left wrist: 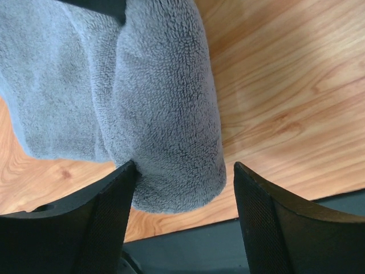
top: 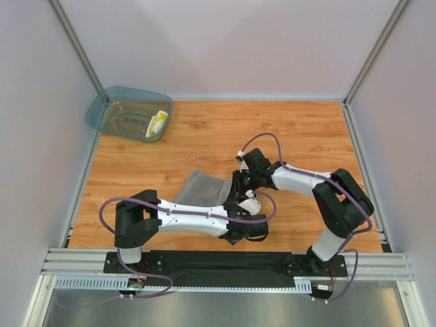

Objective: Roll the towels
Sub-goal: Roll the towel

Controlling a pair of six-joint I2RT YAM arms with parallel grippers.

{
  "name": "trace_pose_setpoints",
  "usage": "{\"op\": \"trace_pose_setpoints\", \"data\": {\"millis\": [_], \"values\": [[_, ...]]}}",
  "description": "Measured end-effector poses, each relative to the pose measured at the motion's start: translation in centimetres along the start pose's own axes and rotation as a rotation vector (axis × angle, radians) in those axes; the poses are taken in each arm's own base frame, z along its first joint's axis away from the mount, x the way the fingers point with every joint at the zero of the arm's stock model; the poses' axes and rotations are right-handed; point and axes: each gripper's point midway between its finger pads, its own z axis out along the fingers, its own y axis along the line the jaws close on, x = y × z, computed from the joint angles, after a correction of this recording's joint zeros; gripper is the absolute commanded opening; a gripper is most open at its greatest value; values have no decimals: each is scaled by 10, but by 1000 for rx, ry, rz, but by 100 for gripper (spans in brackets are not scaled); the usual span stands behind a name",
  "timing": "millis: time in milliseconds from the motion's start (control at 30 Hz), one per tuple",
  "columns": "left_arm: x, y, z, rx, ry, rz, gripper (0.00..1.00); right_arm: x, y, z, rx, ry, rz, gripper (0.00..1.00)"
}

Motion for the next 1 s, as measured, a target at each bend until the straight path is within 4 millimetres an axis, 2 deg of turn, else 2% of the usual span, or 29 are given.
{"op": "trace_pose_setpoints", "data": {"millis": [233, 433, 500, 600, 633, 667, 800, 1000], "values": [[17, 0, 20, -14, 11, 9, 75, 0, 2, 0, -1, 5, -6, 25], [17, 3, 26, -10, -29, -19, 69, 0, 2, 1, 2, 14, -7, 26], [17, 6, 28, 1, -46, -43, 63, 0, 2, 1, 3, 14, -10, 26], [17, 9, 31, 23, -75, -78, 46, 0, 2, 1, 4, 15, -13, 28], [16, 10, 32, 31, -84, -86, 35, 0, 2, 1, 4, 15, -15, 28], [16, 10, 32, 41, -93, -94, 32, 0, 2, 1, 4, 15, -17, 28], [15, 14, 30, 106, -114, -139, 26, 0, 2, 1, 6, 16, -24, 32], [14, 14, 28, 196, -118, -192, 22, -1, -5, -2, 25, 20, -30, 48]]}}
